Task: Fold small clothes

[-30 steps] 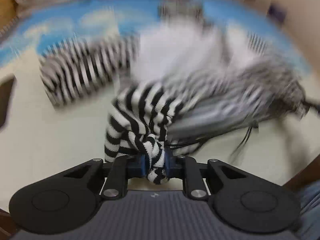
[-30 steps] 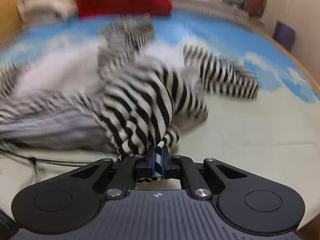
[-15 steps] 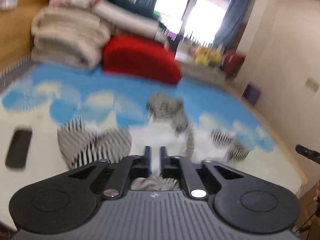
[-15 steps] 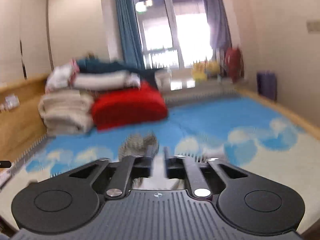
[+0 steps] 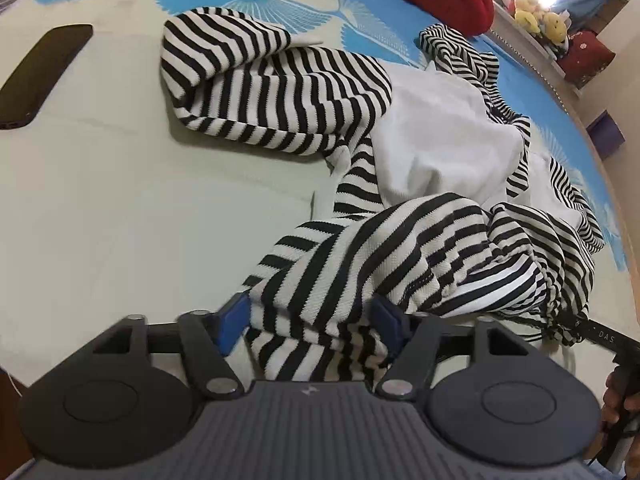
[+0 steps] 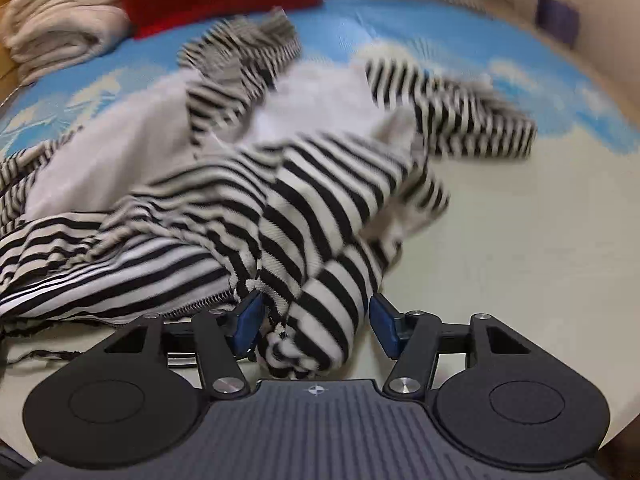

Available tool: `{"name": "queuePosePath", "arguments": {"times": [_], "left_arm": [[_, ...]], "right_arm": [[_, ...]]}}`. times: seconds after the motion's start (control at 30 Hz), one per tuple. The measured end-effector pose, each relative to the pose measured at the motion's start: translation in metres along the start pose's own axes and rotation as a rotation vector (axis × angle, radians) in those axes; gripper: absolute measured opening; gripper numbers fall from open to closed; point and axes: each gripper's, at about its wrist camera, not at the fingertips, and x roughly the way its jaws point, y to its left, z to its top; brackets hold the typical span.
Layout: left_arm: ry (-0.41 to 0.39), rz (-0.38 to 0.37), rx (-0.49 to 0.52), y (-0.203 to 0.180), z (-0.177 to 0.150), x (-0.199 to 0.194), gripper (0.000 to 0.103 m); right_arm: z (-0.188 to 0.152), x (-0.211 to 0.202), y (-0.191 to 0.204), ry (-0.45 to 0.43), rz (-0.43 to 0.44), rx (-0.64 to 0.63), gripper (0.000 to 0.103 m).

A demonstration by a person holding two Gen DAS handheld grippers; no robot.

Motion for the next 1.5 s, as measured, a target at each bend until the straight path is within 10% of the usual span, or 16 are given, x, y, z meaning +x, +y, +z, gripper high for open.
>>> {"name": "queuePosePath", "arguments": {"times": [0.07, 0.17, 0.2, 0.23, 0.6, 0.73, 0.9, 1.0, 1.1, 1.23, 1.37, 1.5], "left_arm": [[0.027, 0.027, 0.004, -0.003, 0.000, 0.008, 0.089], [0.092, -0.021, 0.026, -0.003, -0.002, 0.013, 0.080], [0.072, -0.036, 0.070, -0.008, -0.004, 0.008, 0.027], [0.084, -0.077, 0.101, -0.013, -0.005, 0.003, 0.014], [-0.269, -0.372, 0.059, -0.014, -0.023, -0.170, 0.012], [-0.160, -0.318, 0.004, -0.017, 0.018, -0.117, 0.012], [-0.109, -0.207, -0.154, -0.052, 0.151, -0.030, 0.009], [-0.351, -0.316, -0.152, -0.098, 0.225, -0.109, 0.009], [-0.653, -0.389, -0.062, -0.134, 0.249, -0.223, 0.009], [-0.862, -0.478, 0.006, -0.143, 0.228, -0.297, 0.010], [-0.813, -0.374, 0.068, -0.143, 0.195, -0.267, 0.010], [-0.555, -0.228, 0.078, -0.117, 0.158, -0.162, 0.010]], "right_arm": [[0.000, 0.009, -0.010, 0.024, 0.067, 0.069, 0.022], [-0.002, 0.002, -0.018, 0.011, 0.110, 0.070, 0.010], [-0.002, -0.006, -0.018, -0.002, 0.127, 0.072, 0.010], [-0.001, -0.014, -0.020, -0.021, 0.138, 0.083, 0.009], [-0.002, -0.200, -0.100, -0.379, 0.446, 0.282, 0.006], [0.004, -0.199, -0.112, -0.370, 0.397, 0.309, 0.006], [0.087, -0.072, -0.093, -0.206, 0.258, 0.390, 0.006], [0.178, -0.067, -0.078, -0.325, 0.264, 0.522, 0.005], [0.254, -0.174, -0.062, -0.649, 0.361, 0.481, 0.005], [0.261, -0.281, -0.072, -0.943, 0.462, 0.422, 0.005], [0.210, -0.301, -0.081, -1.020, 0.480, 0.362, 0.006], [0.151, -0.248, -0.080, -0.877, 0.432, 0.326, 0.006]]}}
